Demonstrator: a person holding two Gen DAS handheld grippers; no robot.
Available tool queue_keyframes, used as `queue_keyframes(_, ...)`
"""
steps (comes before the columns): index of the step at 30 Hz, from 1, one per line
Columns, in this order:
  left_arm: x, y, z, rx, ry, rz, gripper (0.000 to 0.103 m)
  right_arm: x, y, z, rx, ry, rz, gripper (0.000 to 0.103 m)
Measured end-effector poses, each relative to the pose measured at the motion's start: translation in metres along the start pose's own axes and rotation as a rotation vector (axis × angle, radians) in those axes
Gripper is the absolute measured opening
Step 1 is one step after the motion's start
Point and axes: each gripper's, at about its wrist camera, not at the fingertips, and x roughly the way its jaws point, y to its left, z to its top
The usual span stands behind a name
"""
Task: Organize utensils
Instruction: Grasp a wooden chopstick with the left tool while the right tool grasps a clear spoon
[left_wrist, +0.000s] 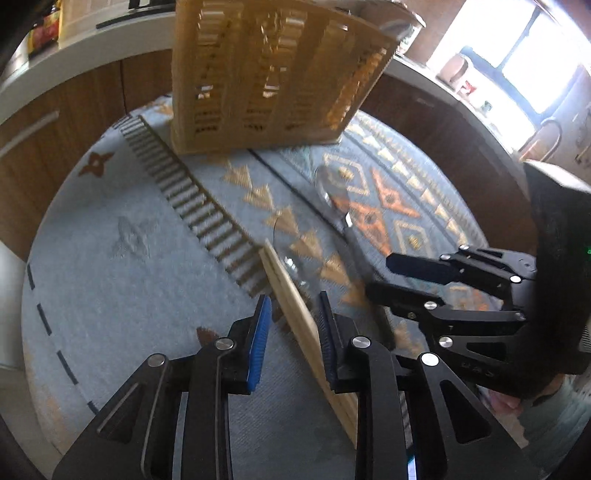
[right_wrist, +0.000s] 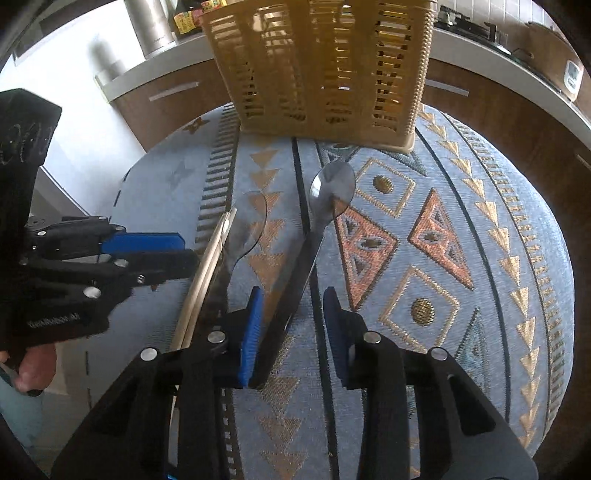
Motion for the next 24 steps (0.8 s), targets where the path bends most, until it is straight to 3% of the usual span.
queue_keyframes(2, 0.007, -0.003, -0.004, 0.010, 0.017, 0.004, 0.023, 0.004, 0.005, -0.003, -0.015, -0.005, -0.022, 0.030)
queue_keyframes(7, 0.010, -0.020, -0.007, 0.073, 0.011, 0.113, 0.023, 0.008, 0.028, -0.014, -0.100, -0.033, -0.132, 0.025)
queue_keyframes(10, 0.007, -0.024, -0.008, 0.085, 0.024, 0.157, 0.013, 0.004, 0.030, -0.021, -0.120, -0.033, -0.158, 0.013)
queue_keyframes(12, 0.003, -0.018, -0.010, 0.074, 0.029, 0.171, 0.006, 0.000, 0.025, -0.023, -0.113, -0.034, -0.181, 0.011)
queue_keyframes(14, 0.001, -0.010, -0.012, 0.060, 0.037, 0.182, 0.006, -0.004, 0.016, -0.028, -0.097, -0.039, -0.181, 0.010)
queue_keyframes(17, -0.003, 0.003, -0.011, 0.008, 0.049, 0.113, 0.006, -0.014, -0.002, -0.031, -0.057, -0.042, -0.160, 0.010)
queue_keyframes(19, -0.010, 0.009, -0.009, -0.042, 0.030, 0.013, 0.008, -0.017, -0.010, -0.033, -0.029, -0.051, -0.111, 0.011)
queue_keyframes(21, -0.011, 0.011, -0.005, -0.073, 0.026, -0.051, 0.015, -0.019, -0.014, -0.034, -0.025, -0.064, -0.085, 0.011)
queue_keyframes(24, -0.004, 0.005, -0.002, -0.051, 0.040, 0.014, 0.015, -0.020, -0.014, -0.036, -0.027, -0.083, -0.071, 0.011)
